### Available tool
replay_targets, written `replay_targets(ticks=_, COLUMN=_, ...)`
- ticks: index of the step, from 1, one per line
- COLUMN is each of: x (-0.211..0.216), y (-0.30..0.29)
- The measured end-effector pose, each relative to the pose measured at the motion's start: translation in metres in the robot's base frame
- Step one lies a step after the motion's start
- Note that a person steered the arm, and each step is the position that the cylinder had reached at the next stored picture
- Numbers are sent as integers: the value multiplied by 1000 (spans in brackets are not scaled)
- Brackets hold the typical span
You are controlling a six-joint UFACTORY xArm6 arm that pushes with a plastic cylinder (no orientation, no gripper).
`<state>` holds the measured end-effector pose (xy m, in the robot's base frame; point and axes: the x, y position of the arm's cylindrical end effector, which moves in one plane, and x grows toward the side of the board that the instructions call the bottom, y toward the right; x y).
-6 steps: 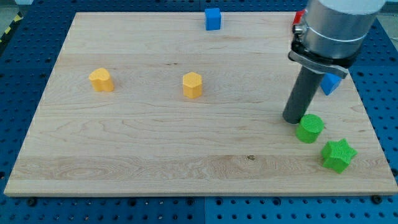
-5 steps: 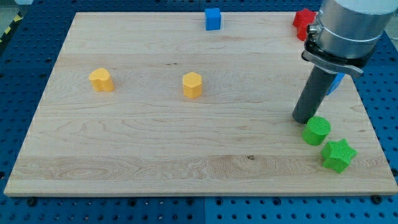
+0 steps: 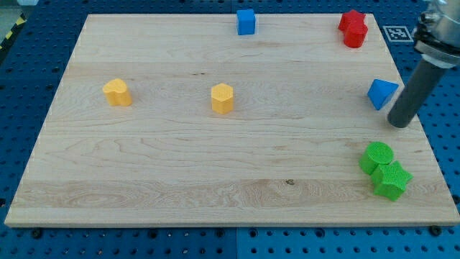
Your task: Slide the blue triangle to the blue cube
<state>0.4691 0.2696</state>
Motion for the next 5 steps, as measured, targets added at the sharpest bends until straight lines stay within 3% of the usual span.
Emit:
replay_targets(ticks=2, x=-22, y=49)
replay_targets(ticks=5, x=-26, y=-14)
